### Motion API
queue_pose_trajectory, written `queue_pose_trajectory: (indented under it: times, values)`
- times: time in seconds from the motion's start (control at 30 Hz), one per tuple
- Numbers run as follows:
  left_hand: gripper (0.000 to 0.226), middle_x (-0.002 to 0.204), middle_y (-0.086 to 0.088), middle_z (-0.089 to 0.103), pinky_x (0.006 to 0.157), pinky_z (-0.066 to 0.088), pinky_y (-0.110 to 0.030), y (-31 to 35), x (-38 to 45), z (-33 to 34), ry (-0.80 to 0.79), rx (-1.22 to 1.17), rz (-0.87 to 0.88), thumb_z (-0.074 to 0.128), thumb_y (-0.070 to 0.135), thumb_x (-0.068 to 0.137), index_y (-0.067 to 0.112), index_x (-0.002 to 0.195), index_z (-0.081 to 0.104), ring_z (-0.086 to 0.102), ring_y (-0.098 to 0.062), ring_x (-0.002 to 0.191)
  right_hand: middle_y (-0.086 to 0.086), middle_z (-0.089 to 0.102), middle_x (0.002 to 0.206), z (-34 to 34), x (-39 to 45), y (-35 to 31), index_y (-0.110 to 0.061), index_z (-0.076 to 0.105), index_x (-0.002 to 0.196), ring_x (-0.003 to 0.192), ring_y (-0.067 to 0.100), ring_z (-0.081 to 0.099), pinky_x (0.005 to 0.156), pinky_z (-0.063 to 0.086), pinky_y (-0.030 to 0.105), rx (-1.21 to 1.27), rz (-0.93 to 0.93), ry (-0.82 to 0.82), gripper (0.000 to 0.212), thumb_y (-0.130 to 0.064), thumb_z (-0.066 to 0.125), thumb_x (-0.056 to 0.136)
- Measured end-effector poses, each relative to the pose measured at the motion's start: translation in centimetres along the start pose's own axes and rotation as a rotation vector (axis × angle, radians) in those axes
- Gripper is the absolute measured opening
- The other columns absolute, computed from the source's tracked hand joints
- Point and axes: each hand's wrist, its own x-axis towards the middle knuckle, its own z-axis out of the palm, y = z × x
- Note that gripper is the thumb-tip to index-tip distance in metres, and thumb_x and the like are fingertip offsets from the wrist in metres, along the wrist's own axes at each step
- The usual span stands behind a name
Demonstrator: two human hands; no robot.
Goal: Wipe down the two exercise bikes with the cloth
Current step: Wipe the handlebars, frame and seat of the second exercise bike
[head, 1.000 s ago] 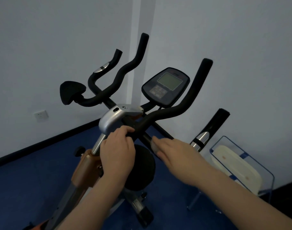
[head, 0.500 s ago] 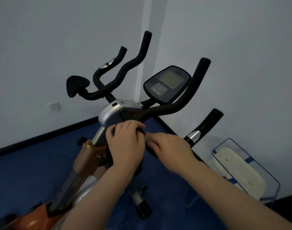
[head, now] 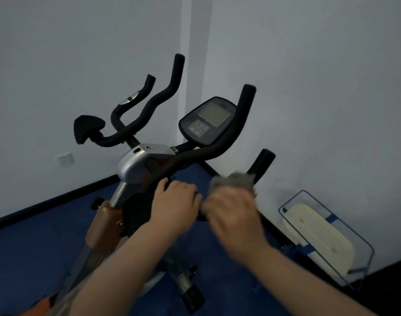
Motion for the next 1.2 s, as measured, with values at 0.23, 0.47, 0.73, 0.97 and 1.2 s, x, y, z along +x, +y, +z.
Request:
queue_pose_trajectory:
  times: [0.23, 0.47, 0.73, 0.97, 1.2]
  values:
    - [0.035, 0.120, 0.011, 0.059, 0.111, 0.022, -0.034, -0.3, -0.1, 0.4, -0.040, 0.263, 0.090, 0.024, 0.035, 0.103, 0.028, 0.111, 0.057, 0.041, -0.013, 0.127, -0.002, 0.065, 0.121, -3.0, 1.7, 5.2, -0.020, 0.073, 0.107, 0.121, 0.020, 0.055, 0.113, 0.024, 0.053, -0.049, 0.117, 0.090, 0.023, -0.027, 0.055, 0.094]
    - [0.052, 0.115, 0.017, 0.061, 0.105, 0.027, -0.033, -0.5, 0.0, 0.4, -0.104, 0.189, 0.132, 0.016, 0.058, 0.098, 0.039, 0.111, 0.062, 0.044, -0.008, 0.124, -0.004, 0.067, 0.109, -3.7, 2.9, 7.8, -0.022, 0.073, 0.101, 0.108, 0.021, 0.060, 0.109, 0.031, 0.039, -0.171, -0.195, 0.083, 0.018, -0.029, 0.057, 0.095]
    - [0.075, 0.110, 0.025, 0.059, 0.092, 0.017, -0.028, -1.0, 0.0, 0.0, -0.121, 0.040, 0.177, 0.017, 0.090, 0.064, 0.047, 0.108, 0.061, 0.044, 0.004, 0.113, -0.004, 0.065, 0.093, -1.1, 7.0, 6.0, -0.019, 0.073, 0.098, 0.089, 0.016, 0.057, 0.073, 0.050, 0.029, -0.038, 0.454, 0.419, 0.018, -0.033, 0.069, 0.086]
    - [0.050, 0.105, 0.025, 0.058, 0.091, 0.020, -0.028, -1.3, -0.1, 0.1, -0.087, 0.015, 0.178, 0.038, 0.081, 0.079, 0.047, 0.106, 0.063, 0.045, 0.005, 0.109, -0.009, 0.069, 0.075, -3.2, 8.9, 7.1, -0.027, 0.075, 0.079, 0.076, 0.014, 0.064, 0.065, 0.055, 0.031, 0.242, 0.711, 0.180, 0.013, -0.025, 0.070, 0.068]
    - [0.057, 0.106, 0.025, 0.059, 0.091, 0.020, -0.028, -1.1, -0.1, 0.0, -0.084, 0.009, 0.164, 0.035, 0.085, 0.073, 0.047, 0.104, 0.064, 0.045, 0.004, 0.109, -0.001, 0.069, 0.064, -4.3, 10.5, 6.1, -0.016, 0.069, 0.073, 0.058, 0.016, 0.068, 0.047, 0.052, 0.024, 1.026, 1.211, 0.567, 0.008, -0.009, 0.070, 0.073]
